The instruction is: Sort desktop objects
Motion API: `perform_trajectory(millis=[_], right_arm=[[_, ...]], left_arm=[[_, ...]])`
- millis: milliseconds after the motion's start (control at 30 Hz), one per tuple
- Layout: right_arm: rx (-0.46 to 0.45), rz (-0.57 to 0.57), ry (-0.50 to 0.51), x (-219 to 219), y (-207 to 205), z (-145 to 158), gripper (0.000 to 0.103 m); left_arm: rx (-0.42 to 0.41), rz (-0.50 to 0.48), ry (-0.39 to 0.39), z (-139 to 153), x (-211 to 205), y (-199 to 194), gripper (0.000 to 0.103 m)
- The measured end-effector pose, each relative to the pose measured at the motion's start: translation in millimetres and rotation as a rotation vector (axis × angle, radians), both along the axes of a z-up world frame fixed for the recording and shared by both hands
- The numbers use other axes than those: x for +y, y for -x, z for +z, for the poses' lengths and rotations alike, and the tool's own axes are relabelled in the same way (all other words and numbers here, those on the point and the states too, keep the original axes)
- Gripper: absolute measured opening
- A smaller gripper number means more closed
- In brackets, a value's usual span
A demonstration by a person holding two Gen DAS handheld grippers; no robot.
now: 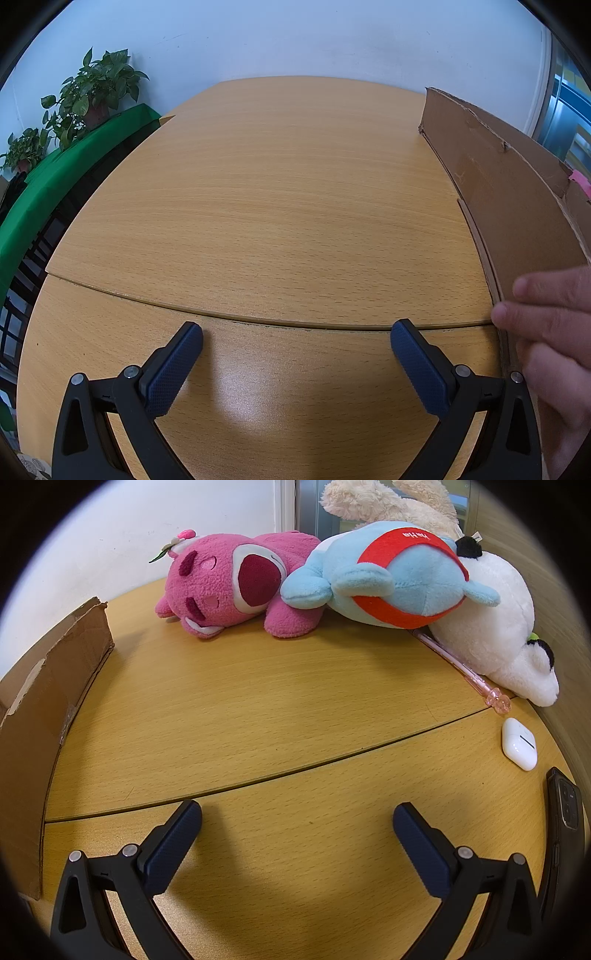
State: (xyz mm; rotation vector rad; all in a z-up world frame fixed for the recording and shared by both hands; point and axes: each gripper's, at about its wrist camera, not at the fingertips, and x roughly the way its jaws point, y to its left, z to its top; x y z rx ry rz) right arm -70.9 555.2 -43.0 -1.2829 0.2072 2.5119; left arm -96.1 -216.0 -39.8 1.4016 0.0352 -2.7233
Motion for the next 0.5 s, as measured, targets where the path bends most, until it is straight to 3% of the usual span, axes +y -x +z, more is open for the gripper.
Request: perform_trajectory(millis=[500], right_arm=[[0.000, 0.000, 0.000, -0.1, -0.1, 0.2, 0.103]], left_arm=[[0.000, 0.000, 0.000, 0.2, -1.0, 1.1, 0.103]])
